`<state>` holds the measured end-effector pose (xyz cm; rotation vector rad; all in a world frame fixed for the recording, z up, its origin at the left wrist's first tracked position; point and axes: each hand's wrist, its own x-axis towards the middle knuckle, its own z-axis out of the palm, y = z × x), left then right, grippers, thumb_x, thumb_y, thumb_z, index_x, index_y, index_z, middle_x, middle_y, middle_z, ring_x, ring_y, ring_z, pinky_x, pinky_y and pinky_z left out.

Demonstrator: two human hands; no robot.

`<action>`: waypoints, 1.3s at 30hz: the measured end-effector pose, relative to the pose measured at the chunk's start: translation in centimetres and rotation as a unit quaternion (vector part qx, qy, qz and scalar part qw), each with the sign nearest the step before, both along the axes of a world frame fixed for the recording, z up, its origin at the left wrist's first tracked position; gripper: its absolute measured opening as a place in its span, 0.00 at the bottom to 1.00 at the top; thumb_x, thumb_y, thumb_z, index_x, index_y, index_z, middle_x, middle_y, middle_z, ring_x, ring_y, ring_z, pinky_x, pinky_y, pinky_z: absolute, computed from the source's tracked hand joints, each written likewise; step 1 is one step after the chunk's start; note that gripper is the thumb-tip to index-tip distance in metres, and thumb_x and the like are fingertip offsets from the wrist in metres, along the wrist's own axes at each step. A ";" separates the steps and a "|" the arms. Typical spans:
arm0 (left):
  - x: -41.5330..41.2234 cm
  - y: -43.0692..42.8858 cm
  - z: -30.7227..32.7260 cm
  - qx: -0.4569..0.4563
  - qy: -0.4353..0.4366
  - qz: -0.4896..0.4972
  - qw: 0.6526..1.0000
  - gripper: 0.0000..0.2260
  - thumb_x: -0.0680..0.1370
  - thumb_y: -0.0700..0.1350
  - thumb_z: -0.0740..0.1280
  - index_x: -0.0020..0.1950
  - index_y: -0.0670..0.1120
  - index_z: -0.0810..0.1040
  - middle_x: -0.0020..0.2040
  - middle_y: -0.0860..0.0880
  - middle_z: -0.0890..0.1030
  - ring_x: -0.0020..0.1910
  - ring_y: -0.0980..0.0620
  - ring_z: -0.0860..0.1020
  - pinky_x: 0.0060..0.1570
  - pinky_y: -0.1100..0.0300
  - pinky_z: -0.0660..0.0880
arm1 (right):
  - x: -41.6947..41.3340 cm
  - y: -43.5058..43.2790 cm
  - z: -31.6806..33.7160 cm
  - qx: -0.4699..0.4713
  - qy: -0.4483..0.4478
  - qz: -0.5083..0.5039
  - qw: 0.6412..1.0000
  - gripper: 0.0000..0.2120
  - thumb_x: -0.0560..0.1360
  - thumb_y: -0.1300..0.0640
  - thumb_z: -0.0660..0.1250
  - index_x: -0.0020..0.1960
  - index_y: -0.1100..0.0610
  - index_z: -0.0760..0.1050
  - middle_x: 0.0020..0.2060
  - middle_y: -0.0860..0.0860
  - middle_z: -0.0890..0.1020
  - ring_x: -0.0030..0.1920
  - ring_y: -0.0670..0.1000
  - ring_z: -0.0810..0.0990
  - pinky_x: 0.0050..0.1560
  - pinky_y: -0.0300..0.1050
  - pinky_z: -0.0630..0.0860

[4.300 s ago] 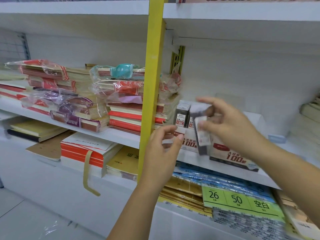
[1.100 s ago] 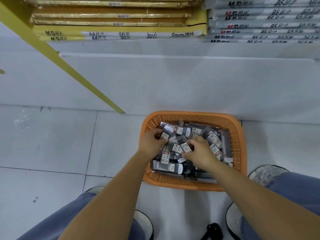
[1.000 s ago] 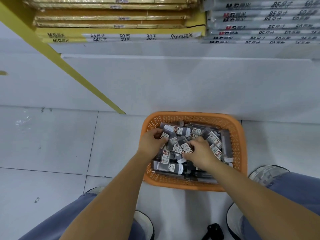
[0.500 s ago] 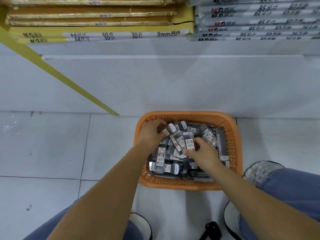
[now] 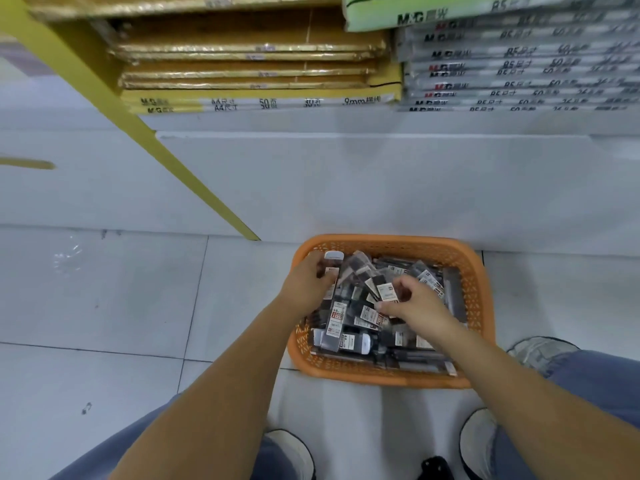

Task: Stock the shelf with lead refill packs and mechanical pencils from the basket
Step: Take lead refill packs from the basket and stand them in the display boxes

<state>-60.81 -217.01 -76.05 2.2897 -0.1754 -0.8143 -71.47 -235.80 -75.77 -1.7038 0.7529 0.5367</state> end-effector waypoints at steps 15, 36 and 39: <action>-0.6 -1.5 -2.4 0.076 0.015 -0.003 0.997 0.10 0.77 0.45 0.72 0.57 0.49 0.78 0.44 0.54 0.81 0.41 0.55 0.77 0.36 0.63 0.69 | -0.8 -2.8 0.7 -0.012 0.042 0.015 0.999 0.16 0.70 0.57 0.76 0.55 0.52 0.76 0.48 0.50 0.83 0.42 0.50 0.85 0.36 0.43 0.82; -1.0 0.4 13.8 -0.226 0.145 0.020 0.963 0.15 0.83 0.53 0.62 0.70 0.57 0.70 0.62 0.43 0.81 0.60 0.42 0.81 0.62 0.39 0.77 | 1.4 -4.2 15.6 -0.066 -0.062 0.285 0.954 0.20 0.68 0.56 0.78 0.53 0.46 0.71 0.52 0.49 0.82 0.47 0.49 0.82 0.51 0.48 0.79; -1.6 0.4 18.4 -0.184 0.074 -0.035 0.979 0.09 0.84 0.56 0.58 0.64 0.60 0.70 0.60 0.48 0.79 0.61 0.46 0.77 0.53 0.54 0.81 | 1.7 -4.1 20.4 -0.091 -0.090 0.330 0.935 0.18 0.69 0.58 0.77 0.52 0.48 0.72 0.49 0.51 0.82 0.43 0.48 0.81 0.43 0.44 0.77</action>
